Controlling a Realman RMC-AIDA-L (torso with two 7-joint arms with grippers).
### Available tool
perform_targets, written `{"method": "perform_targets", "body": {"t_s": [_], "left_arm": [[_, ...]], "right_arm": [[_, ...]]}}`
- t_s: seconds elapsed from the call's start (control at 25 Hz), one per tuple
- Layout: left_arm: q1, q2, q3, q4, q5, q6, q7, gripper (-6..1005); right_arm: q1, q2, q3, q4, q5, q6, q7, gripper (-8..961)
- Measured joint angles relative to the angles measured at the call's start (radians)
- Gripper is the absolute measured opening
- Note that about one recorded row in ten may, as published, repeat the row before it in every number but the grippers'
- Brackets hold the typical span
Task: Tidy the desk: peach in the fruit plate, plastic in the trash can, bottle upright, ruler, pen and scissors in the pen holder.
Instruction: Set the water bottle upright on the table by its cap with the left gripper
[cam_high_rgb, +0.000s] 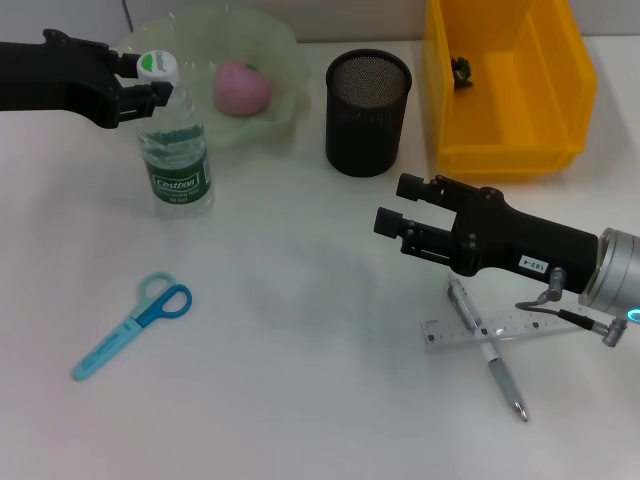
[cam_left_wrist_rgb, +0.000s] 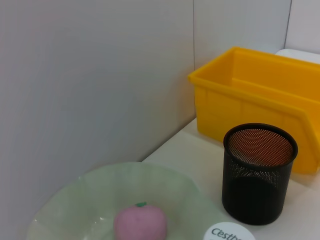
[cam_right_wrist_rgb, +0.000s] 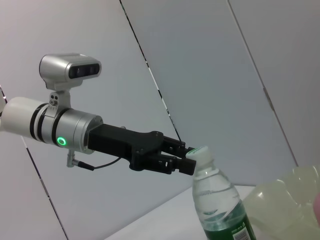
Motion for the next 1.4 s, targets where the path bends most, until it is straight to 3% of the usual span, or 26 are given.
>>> {"method": "perform_targets", "body": {"t_s": [1.4], "left_arm": [[-0.009, 0.000, -0.003, -0.004, 0.000, 0.025, 0.015, 398]], "right_arm": [[0.000, 0.002, 0.003, -0.001, 0.000, -0.012, 0.001, 721]]}}
